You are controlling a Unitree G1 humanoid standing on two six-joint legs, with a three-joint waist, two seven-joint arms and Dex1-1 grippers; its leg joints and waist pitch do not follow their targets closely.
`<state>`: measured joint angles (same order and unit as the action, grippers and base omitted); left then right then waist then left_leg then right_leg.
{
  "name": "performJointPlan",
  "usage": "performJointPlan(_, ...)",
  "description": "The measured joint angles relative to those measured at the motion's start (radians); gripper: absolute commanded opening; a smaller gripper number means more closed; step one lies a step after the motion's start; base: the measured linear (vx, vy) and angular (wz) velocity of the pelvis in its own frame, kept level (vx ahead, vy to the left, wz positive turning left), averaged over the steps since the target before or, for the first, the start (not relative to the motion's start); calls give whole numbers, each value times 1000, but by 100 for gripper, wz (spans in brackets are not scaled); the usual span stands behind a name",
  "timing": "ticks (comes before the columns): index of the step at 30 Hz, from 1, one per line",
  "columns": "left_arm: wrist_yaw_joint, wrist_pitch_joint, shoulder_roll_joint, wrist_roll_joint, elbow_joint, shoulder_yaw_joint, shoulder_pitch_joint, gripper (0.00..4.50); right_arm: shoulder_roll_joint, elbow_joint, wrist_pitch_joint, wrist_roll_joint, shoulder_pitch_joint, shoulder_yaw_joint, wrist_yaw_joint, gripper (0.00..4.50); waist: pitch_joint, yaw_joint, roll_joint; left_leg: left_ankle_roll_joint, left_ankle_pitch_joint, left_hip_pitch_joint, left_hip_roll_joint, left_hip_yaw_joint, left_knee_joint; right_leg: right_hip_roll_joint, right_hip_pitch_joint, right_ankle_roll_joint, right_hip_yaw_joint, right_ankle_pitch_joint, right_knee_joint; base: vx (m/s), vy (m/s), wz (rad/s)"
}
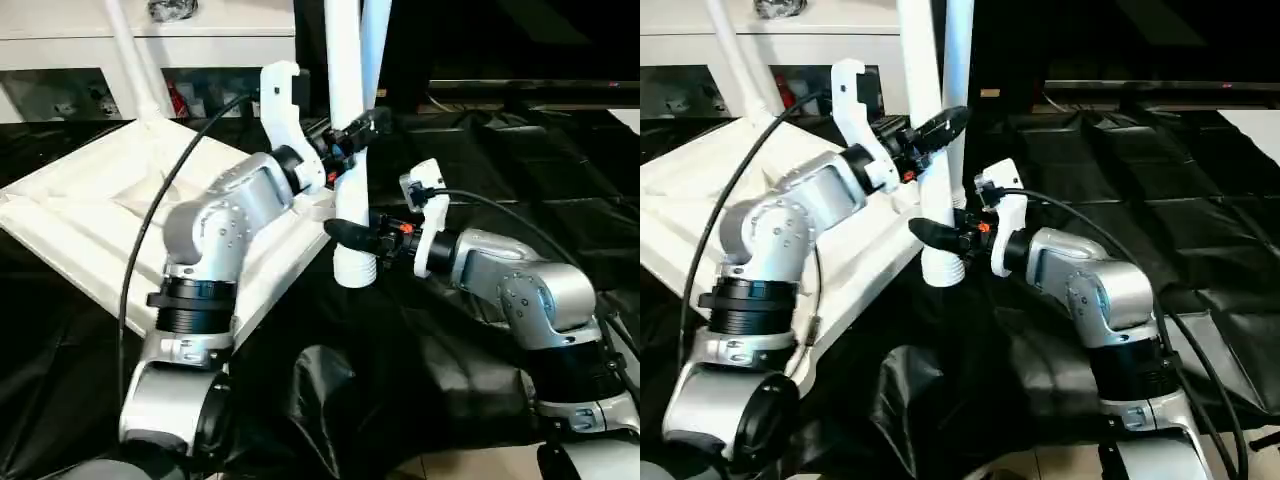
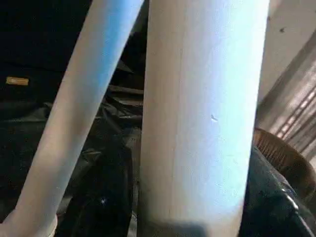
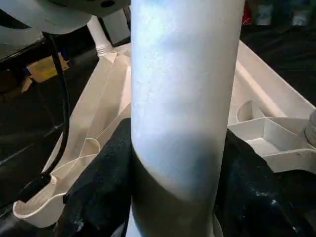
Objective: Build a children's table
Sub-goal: Pick table leg
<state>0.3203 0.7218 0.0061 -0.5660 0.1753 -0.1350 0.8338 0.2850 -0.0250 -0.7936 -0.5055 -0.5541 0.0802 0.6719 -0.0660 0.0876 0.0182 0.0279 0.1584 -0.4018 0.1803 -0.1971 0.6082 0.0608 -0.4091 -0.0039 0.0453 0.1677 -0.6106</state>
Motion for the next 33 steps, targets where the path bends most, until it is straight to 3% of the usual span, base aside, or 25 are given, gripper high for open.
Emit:
performJointPlan(5,-9,1,-12,-9,-4,-22,-1,188,-1,0,15,3,-1,0,-6,188,0,0,0,0,0,0,0,0,0,0,0,1,0,0,0,0,0,0)
performJointPlan(7,-7,5,-9,-9,-5,-21,-1,187,-5,-3,-2,-8,-3,-8,2,244,0,0,0,0,0,0,0,0,0,0,0,1,0,0,0,0,0,0)
performJointPlan(12,48,16,17,-26,-11,8,-1,183,43,0,-16,-36,-5,-13,69,295,0,2,0,0,0,0,0,0,0,0,0,1,0,0,0,0,0,0)
performJointPlan(17,159,44,58,-32,-41,55,-1,183,162,7,-34,-49,-6,9,213,296,0,2,-1,0,0,0,0,0,1,0,0,0,0,0,0,0,0,0)
performJointPlan(26,270,81,90,-80,-46,87,0,183,210,3,-47,-42,-27,67,306,296,0,-1,-2,0,0,0,0,0,1,0,0,2,0,0,0,0,0,0)
performJointPlan(33,302,93,89,-93,-53,94,1,183,207,2,-32,-41,-33,80,334,296,-1,2,-3,0,0,0,0,0,3,0,1,2,0,0,0,0,0,0)
